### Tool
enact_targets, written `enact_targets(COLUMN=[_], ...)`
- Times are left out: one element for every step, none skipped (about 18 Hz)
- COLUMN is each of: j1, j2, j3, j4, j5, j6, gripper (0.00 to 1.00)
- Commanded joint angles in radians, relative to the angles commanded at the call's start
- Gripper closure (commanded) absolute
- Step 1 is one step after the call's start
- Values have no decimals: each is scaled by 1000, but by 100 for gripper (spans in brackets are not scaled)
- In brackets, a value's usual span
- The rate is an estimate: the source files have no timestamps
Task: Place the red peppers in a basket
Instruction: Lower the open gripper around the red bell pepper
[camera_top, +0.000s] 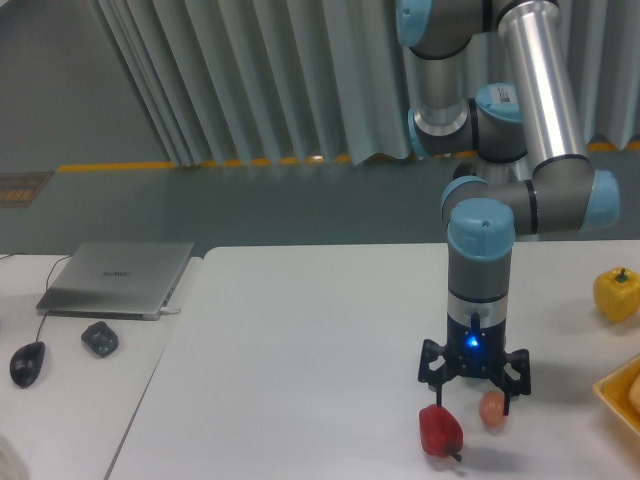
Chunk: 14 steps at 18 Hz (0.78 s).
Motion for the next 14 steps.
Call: enact_targets(j1=[-2,-3,-9,-11,-14,-15,-21,-25,-28,-28,-28,-29,-29,-31], j2=[0,2,-3,-9,-12,-14,-20,-26,-31,-35,-35,-37,-40,-43], j3=[-1,-5,-5,-6,-6,-8,-11,-9,-11,-11,-9,-8,-6,-6], j4=[0,0,0,0,0,0,0,0,0,0,0,0,0,0], j5=[0,0,2,2,2,3,2,2,0,0,0,0,0,0], j6=[-3,-12,-43,-63,-81,-90,-92,-94,-94,-92,-91,-91,-91,-91], gripper=[0,0,0,0,0,0,0,0,0,0,0,0,0,0])
